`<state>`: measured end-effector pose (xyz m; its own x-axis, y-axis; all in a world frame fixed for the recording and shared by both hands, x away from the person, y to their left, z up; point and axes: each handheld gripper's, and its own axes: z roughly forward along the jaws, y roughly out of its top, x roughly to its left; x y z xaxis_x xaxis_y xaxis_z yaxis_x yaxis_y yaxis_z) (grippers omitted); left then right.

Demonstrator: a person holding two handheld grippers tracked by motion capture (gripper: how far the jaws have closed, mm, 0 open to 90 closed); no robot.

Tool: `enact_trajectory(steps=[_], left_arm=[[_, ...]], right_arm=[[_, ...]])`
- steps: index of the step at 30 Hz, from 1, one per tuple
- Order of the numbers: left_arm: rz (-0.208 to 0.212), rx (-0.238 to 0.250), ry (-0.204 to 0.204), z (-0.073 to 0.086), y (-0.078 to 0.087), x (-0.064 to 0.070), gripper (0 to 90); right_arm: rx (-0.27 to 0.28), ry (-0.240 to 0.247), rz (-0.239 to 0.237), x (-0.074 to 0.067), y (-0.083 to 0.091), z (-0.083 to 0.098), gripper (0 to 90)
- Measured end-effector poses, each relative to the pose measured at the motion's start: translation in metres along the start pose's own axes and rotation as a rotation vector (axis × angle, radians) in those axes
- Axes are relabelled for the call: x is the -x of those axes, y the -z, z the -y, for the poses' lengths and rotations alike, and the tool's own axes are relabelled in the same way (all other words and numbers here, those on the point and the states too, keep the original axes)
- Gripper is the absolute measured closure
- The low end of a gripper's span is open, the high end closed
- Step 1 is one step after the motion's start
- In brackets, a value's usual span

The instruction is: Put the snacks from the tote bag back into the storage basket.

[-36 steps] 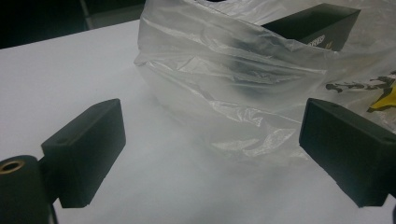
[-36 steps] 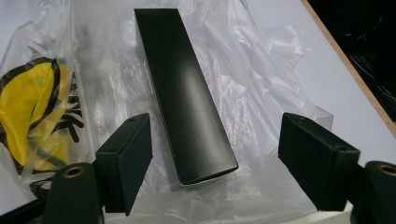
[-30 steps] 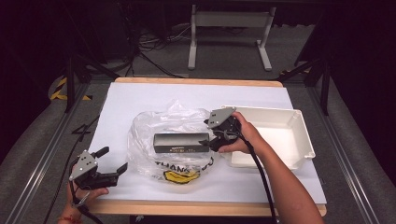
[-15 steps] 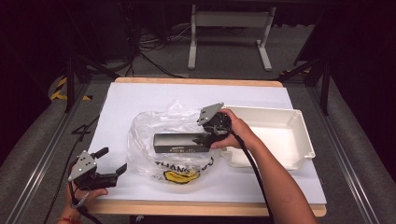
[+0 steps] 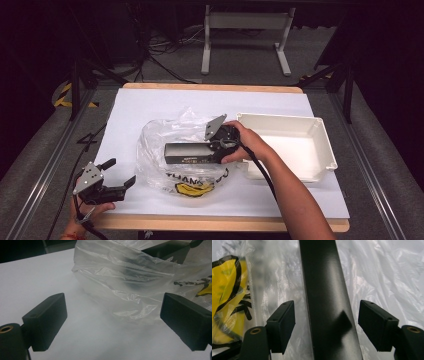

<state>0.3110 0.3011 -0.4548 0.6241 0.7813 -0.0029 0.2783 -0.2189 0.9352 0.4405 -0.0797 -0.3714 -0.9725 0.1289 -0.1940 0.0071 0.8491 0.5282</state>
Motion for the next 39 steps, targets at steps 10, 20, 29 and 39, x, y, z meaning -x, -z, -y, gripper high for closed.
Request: enact_trajectory(steps=[10, 20, 29, 39], left_arm=[[0.005, -0.004, -0.003, 0.0, 0.0, 0.0, 8.0], [0.007, -0.007, -0.003, 0.0, 0.0, 0.0, 8.0], [0.008, -0.009, -0.003, 0.001, 0.0, 0.0, 8.0], [0.008, -0.016, -0.003, 0.001, 0.0, 0.0, 8.0]], right_arm=[[-0.052, 0.015, -0.011, 0.0, -0.011, -0.004, 30.4], [-0.134, 0.026, -0.012, 0.004, -0.019, -0.005, 31.2], [-0.198, 0.033, -0.031, 0.007, -0.024, -0.003, 37.9], [-0.213, 0.045, -0.064, 0.008, -0.021, -0.004, 41.9]])
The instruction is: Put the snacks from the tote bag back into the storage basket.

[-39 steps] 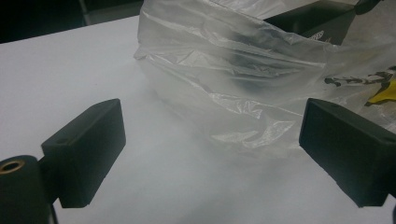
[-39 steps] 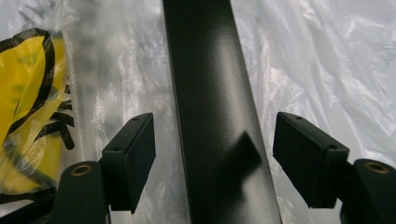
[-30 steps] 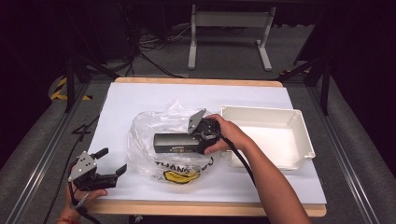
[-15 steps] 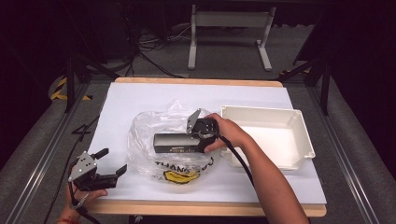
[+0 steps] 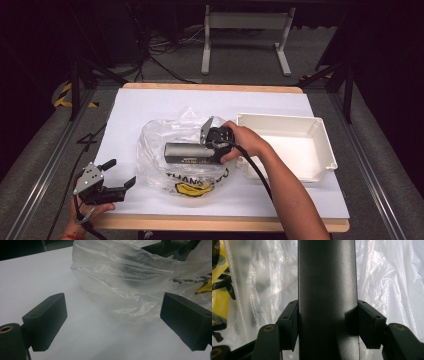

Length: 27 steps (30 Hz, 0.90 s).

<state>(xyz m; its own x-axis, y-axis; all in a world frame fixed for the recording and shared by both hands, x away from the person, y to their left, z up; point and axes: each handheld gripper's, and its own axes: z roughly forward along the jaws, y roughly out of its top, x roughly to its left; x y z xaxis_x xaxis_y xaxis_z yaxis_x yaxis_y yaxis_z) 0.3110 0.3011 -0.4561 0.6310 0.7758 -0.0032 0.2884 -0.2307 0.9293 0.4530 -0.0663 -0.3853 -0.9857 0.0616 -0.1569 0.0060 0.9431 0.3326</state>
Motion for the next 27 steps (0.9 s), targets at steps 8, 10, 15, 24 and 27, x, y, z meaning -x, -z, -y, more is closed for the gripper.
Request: enact_trajectory(steps=[8, 10, 15, 24, 27], left_arm=[[-0.001, -0.001, 0.004, 0.0002, -0.0001, 0.0003, 8.0], [-0.001, -0.001, 0.005, 0.0002, -0.0001, 0.0002, 8.0], [-0.003, -0.003, 0.005, 0.0002, 0.0001, -0.0001, 8.0], [-0.001, -0.003, 0.003, 0.0003, 0.0001, 0.0, 8.0], [-0.002, -0.003, 0.003, 0.0002, 0.0003, 0.0, 8.0]], right_arm=[[0.006, 0.01, -0.008, -0.0007, 0.0017, 0.0007, 42.7], [0.004, 0.011, -0.014, -0.0006, 0.002, 0.0008, 42.7], [-0.004, 0.014, -0.026, -0.001, 0.0029, -0.0007, 42.7], [-0.017, 0.002, -0.019, 0.0005, 0.0003, -0.0027, 40.0], [-0.023, 0.005, -0.007, 0.0003, -0.0018, -0.0039, 40.1]])
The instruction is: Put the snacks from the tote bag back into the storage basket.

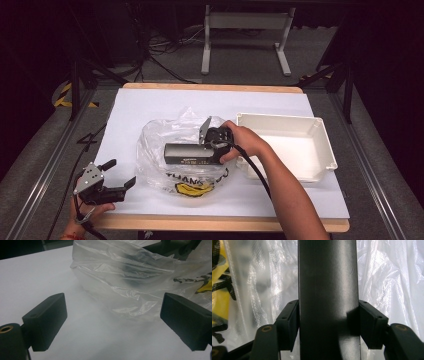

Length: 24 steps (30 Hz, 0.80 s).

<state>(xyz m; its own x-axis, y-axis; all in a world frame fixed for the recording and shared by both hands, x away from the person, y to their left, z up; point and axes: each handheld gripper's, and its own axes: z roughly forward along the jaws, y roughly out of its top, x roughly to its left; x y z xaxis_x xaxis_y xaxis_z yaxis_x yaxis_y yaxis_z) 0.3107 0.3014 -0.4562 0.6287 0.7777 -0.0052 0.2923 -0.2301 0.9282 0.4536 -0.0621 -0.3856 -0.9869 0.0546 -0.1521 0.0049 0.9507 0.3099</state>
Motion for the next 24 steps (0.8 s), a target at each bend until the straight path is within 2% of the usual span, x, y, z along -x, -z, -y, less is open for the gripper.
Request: enact_trajectory(steps=[8, 15, 19, 24], left_arm=[[-0.001, 0.001, 0.0, 0.0, 0.0, 0.0, 8.0], [0.0, 0.002, 0.0, 0.0, 0.0, 0.0, 8.0], [-0.001, 0.0, 0.0, 0.0, 0.0, 0.0, 8.0], [0.0, -0.002, 0.001, 0.0, 0.0, 0.0, 8.0]], right_arm=[[0.013, 0.042, -0.006, -0.003, 0.004, 0.0, 42.8], [0.04, 0.043, 0.003, -0.004, 0.009, 0.0, 43.0], [0.076, 0.045, 0.014, -0.003, 0.016, 0.001, 43.0], [0.087, 0.048, 0.028, -0.003, 0.025, 0.001, 43.0]])
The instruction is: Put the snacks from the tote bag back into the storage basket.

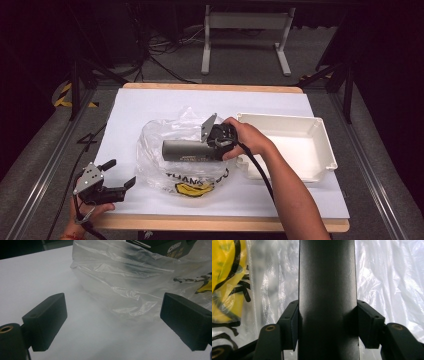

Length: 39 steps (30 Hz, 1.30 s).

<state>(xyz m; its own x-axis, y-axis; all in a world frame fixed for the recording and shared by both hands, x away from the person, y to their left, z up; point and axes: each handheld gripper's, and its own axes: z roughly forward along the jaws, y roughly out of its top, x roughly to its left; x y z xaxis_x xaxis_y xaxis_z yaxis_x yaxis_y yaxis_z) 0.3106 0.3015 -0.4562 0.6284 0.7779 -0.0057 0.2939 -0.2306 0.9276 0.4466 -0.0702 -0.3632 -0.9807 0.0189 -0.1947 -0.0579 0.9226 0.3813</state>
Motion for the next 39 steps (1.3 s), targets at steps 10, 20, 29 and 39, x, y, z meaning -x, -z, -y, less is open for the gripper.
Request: enact_trajectory(steps=[10, 20, 29, 39], left_arm=[[0.001, -0.002, 0.002, 0.0, 0.0, 0.0, 8.0], [0.0, -0.003, 0.003, 0.0, -0.001, 0.0, 8.0], [0.002, 0.0, 0.004, 0.001, -0.001, 0.0, 8.0], [0.005, -0.001, 0.005, 0.001, -0.001, -0.001, 8.0]], right_arm=[[0.035, 0.016, 0.014, 0.002, 0.022, 0.0, 43.0], [0.059, 0.024, 0.025, 0.002, 0.042, 0.003, 43.0], [0.07, 0.033, 0.031, 0.0, 0.054, 0.003, 43.0], [0.084, 0.035, 0.051, -0.001, 0.068, 0.004, 42.9]])
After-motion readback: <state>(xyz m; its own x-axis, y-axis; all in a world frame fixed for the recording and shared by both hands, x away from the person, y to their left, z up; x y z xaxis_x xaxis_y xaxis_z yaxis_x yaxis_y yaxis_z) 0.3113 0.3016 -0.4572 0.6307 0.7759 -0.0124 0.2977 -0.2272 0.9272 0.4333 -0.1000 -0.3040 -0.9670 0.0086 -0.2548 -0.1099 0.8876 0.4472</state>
